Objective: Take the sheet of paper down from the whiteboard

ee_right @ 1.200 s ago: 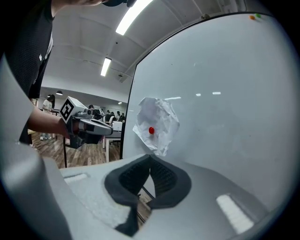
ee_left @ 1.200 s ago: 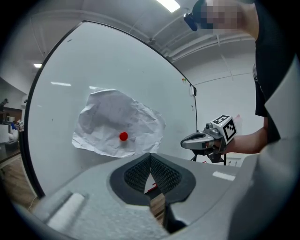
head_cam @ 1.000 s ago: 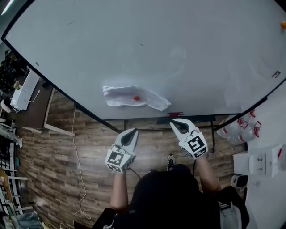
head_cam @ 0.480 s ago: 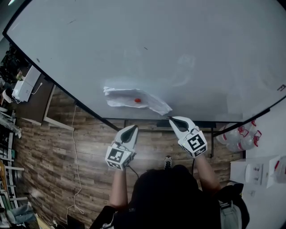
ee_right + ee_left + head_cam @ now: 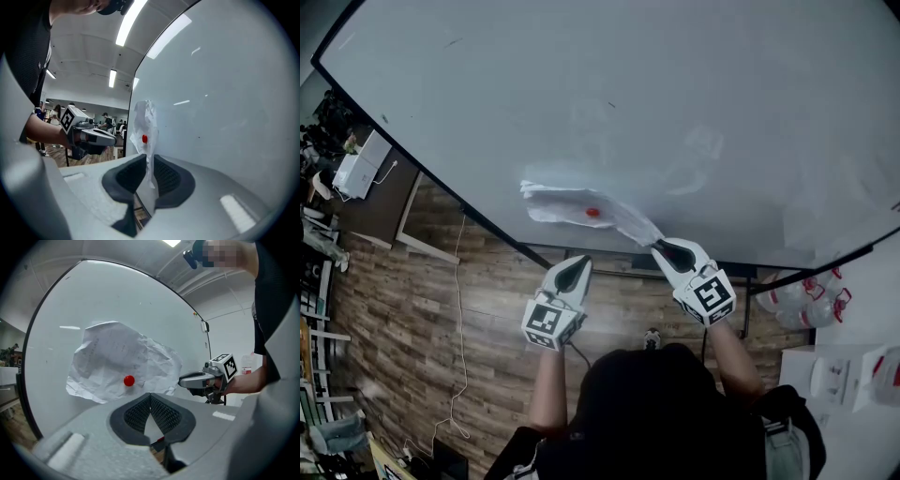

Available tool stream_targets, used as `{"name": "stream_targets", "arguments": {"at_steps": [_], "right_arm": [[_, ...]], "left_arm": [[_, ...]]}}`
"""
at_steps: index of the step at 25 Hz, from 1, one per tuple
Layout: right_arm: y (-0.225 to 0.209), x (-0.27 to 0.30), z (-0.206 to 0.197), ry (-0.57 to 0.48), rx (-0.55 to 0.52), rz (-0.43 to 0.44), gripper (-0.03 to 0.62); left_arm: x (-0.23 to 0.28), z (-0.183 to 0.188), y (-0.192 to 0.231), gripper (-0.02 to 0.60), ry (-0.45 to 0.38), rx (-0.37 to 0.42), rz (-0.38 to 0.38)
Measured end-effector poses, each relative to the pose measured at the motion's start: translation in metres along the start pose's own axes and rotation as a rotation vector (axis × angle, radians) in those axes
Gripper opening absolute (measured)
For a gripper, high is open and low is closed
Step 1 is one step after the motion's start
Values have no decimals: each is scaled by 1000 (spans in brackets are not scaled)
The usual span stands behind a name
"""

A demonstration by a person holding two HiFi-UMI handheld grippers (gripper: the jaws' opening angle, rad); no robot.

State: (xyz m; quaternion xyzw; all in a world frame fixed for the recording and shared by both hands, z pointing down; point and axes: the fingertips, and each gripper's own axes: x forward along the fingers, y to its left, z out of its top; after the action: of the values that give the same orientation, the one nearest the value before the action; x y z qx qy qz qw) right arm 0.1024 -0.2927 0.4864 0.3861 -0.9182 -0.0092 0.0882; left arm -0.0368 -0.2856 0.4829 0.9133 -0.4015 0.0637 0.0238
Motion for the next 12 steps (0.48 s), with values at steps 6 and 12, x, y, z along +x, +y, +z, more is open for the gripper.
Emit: {"name": "stream_targets", "arguments": {"at_steps": [6, 12], "right_arm": [[-5, 12, 4, -19, 26, 48, 54], [-4, 17, 9, -24, 12, 128, 5]], "left_arm": [[14, 2, 4, 11, -1, 5, 22], [32, 6, 12, 12, -10, 6, 47]]}}
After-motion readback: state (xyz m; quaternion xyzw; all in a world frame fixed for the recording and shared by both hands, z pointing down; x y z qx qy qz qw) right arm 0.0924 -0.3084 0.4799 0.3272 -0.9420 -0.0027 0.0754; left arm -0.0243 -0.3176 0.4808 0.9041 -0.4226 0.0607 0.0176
